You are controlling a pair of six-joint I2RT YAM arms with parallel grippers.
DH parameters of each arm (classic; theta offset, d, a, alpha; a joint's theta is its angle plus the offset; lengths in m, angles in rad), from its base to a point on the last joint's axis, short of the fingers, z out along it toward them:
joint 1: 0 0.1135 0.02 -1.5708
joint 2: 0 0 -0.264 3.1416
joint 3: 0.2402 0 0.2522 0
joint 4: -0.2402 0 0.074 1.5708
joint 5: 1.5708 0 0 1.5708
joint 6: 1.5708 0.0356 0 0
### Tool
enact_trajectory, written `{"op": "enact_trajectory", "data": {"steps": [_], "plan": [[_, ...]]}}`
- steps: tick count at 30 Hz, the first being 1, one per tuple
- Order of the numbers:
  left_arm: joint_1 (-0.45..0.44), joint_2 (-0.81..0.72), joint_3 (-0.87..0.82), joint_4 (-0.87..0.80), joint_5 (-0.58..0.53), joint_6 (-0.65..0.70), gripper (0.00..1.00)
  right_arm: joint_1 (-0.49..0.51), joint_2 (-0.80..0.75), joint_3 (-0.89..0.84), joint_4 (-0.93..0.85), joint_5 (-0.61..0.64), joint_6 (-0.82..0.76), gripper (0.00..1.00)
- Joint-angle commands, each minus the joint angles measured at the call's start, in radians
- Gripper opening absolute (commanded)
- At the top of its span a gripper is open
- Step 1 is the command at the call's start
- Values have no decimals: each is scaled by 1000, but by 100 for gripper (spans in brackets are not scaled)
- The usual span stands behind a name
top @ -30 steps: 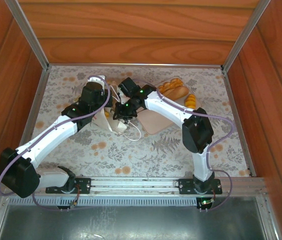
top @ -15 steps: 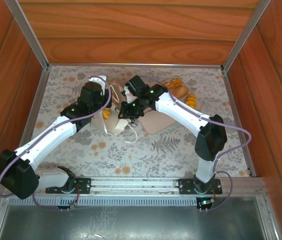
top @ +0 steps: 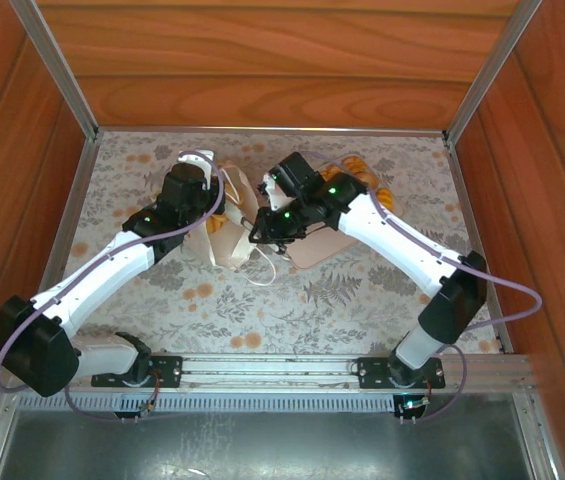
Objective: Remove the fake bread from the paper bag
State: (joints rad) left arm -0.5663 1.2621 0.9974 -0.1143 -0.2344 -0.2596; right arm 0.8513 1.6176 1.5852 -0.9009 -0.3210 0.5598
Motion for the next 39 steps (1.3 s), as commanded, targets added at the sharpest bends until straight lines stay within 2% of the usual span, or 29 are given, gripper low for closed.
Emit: {"op": "enact_trajectory", "data": {"steps": [1,6,14,17,20,24,28,39], "plan": [[9,8,27,46,-20,-14,0,9,-64,-14,-56,-30,2,8],[9,8,30,41,-42,-17,0,11,-139,-19,-138,-33,12,8],[11,7,19,58,-50,-37,0,4,-277,3,-329,81,38,7],[10,8,17,63,-43,-41,0,-32,-310,21,-396,132,31,8],[11,12,20,62,-31,-40,0,-114,-314,38,-469,168,5,8],[11,8,18,62,-17,-43,0,-243,-291,27,-531,213,-58,8],[11,-5,7,64,-10,-47,0,-332,-227,30,-575,272,-121,8],[11,-10,1,71,10,-44,0,-380,0,147,-708,458,-220,9]]}}
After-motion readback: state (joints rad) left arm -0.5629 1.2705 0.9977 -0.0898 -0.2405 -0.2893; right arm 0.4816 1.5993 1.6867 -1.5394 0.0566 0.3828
